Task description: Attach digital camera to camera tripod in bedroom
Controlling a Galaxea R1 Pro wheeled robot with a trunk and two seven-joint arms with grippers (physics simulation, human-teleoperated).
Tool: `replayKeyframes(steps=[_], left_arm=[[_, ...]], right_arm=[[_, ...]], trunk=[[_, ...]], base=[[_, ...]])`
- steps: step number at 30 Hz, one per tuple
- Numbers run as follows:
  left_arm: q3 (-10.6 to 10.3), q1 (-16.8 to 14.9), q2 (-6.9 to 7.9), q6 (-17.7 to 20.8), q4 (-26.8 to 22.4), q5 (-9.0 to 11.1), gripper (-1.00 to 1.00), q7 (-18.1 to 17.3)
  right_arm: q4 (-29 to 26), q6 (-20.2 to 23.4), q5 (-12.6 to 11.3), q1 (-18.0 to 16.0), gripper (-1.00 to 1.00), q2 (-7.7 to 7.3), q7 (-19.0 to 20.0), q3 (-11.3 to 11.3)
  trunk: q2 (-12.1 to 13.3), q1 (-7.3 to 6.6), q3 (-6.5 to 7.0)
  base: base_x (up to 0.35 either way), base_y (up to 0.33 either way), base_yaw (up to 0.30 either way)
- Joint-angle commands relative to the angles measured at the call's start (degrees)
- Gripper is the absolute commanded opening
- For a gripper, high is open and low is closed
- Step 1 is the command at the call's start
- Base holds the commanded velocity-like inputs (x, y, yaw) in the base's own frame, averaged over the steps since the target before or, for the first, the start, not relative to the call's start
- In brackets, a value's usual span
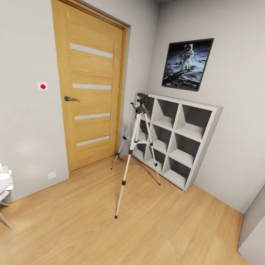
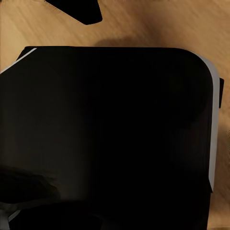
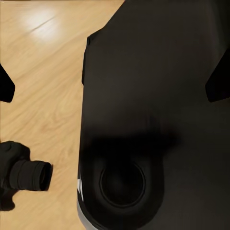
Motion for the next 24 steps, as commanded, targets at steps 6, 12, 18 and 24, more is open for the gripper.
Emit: replayKeyframes(steps=[6,12,18,24], left_arm=[[0.0,0.0,-0.01,-0.1,0.0,0.6,1.00,0.0],[0.0,0.0,-0.01,-0.1,0.0,0.6,1.00,0.0],[0.0,0.0,-0.01,-0.1,0.0,0.6,1.00,0.0],[0.1,0.0,-0.01,-0.1,0.0,0.6,1.00,0.0]], right_arm=[[0.0,-0.2,0.0,0.0,1.00,0.00,0.0,0.0],[0.0,-0.2,0.0,0.0,1.00,0.00,0.0,0.0],[0.0,-0.2,0.0,0.0,1.00,0.00,0.0,-0.1],[0.0,-0.2,0.0,0.0,1.00,-0.13,-0.1,-0.1]], trunk=[[0.0,0.00,-0.04],[0.0,0.00,-0.04],[0.0,0.00,-0.04],[0.0,0.00,-0.04]], base=[[0.000,0.000,-0.237],[-0.001,0.000,-0.169],[-0.120,0.000,-0.031],[-0.244,0.000,-0.004]])
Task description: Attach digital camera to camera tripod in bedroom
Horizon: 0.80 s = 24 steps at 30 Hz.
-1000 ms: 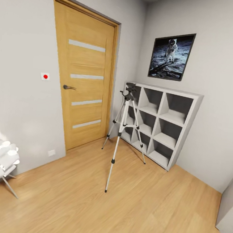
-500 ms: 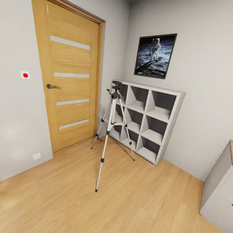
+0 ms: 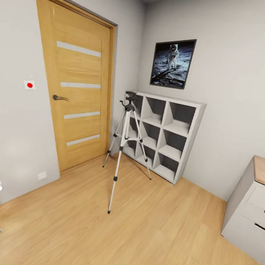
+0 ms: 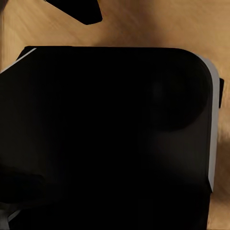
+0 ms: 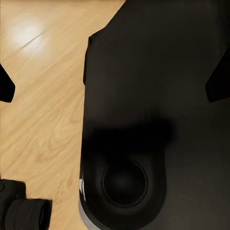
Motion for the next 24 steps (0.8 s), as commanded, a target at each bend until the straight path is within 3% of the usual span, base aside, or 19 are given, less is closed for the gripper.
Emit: replayKeyframes(steps=[1,15,24], left_arm=[[0.0,0.0,-0.01,-0.1,0.0,0.6,1.00,0.0],[0.0,0.0,-0.01,-0.1,0.0,0.6,1.00,0.2],[-0.1,0.0,-0.01,-0.1,0.0,0.6,1.00,0.2]], right_arm=[[0.0,-0.1,0.0,0.0,1.00,-0.04,0.0,0.0],[0.0,-0.1,0.0,0.0,1.00,-0.13,0.0,0.0],[0.0,-3.9,-0.1,0.0,1.00,0.13,-0.1,0.1]], trunk=[[0.0,-0.03,-0.04],[0.0,-0.03,-0.04],[0.0,-0.03,-0.04]], base=[[-0.276,0.000,-0.001],[-0.281,0.000,0.000],[-0.042,0.000,-0.021]])
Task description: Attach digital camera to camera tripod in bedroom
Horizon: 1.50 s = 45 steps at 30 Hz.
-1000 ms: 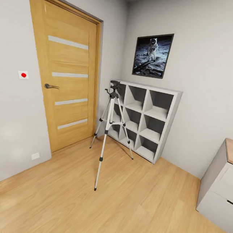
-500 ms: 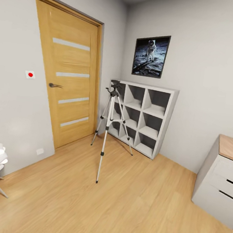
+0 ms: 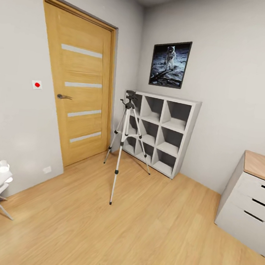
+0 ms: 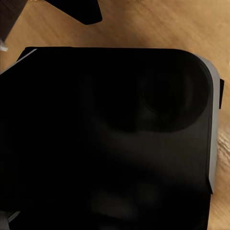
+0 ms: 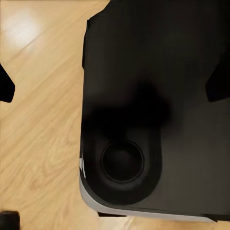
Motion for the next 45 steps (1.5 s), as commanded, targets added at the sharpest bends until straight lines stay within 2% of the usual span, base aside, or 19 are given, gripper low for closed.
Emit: replayKeyframes(steps=[1,14,20,30,45], left_arm=[[0.0,0.0,-0.01,-0.1,0.0,0.6,1.00,0.0],[-0.1,0.0,-0.01,-0.1,-0.1,0.6,1.00,0.0],[-0.1,0.0,-0.01,-0.1,-0.2,0.6,1.00,0.0],[-0.1,0.0,-0.01,-0.1,-0.2,0.7,1.00,0.0],[-0.1,0.0,-0.17,-0.1,-0.2,0.6,1.00,-0.1]], right_arm=[[0.0,-0.3,0.0,0.0,1.00,0.02,-0.1,0.0],[0.0,-0.6,-0.5,0.0,1.00,-0.05,-0.1,-0.6],[0.0,-0.7,-0.5,0.0,1.00,-0.44,-0.1,-0.6],[0.0,-0.8,-0.1,0.0,1.00,-0.28,0.0,-0.1],[0.0,-0.8,-0.4,0.0,1.00,-0.54,0.0,-0.6]], trunk=[[0.0,0.00,-0.04],[0.0,0.00,-0.04],[0.0,0.00,-0.04],[0.0,0.00,-0.04],[0.0,0.00,-0.04]], base=[[-0.006,0.000,-0.151],[-0.002,0.000,-0.225],[0.000,0.000,-0.250],[0.000,0.000,-0.253],[0.000,0.000,-0.254]])
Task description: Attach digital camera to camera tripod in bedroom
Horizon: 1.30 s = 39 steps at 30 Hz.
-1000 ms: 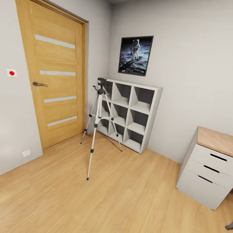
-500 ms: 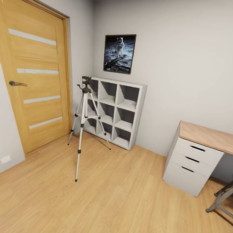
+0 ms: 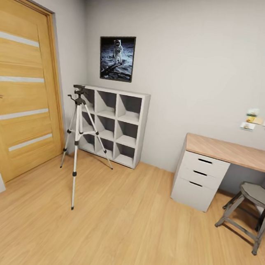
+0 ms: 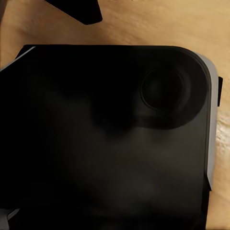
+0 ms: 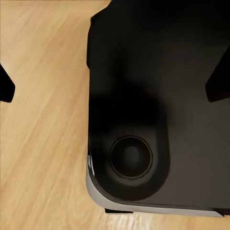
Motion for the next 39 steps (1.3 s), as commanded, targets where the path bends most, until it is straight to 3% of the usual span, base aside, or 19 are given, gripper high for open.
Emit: replayKeyframes(steps=[1,11,17,25,39], left_arm=[[0.0,0.0,-0.01,-0.1,0.0,0.6,1.00,0.0],[0.0,0.0,0.05,-0.1,0.0,0.7,1.00,0.0],[0.1,0.0,0.01,-0.1,0.0,2.7,1.00,0.0],[0.1,0.0,-0.02,-0.1,0.0,3.3,1.00,0.1],[-0.1,0.0,-0.03,0.0,0.0,3.5,1.00,0.5]], right_arm=[[0.0,-0.2,0.0,0.0,1.00,0.02,0.0,0.0],[0.0,-0.2,-0.2,0.0,1.00,-0.09,0.0,-0.1],[0.0,-0.2,-0.2,0.0,1.00,-0.15,0.0,-0.1],[0.0,-0.2,-0.2,0.0,1.00,-0.16,0.0,-0.1],[0.0,-0.2,-0.2,0.0,1.00,-0.16,0.0,-0.1]], trunk=[[0.0,0.00,-0.04],[0.0,0.00,-0.04],[0.0,0.00,-0.04],[0.0,0.00,-0.04],[0.0,0.00,-0.04]], base=[[0.000,0.000,-0.254],[0.000,0.000,-0.254],[0.000,0.000,-0.254],[0.000,-0.004,-0.254],[0.101,-0.235,-0.197]])
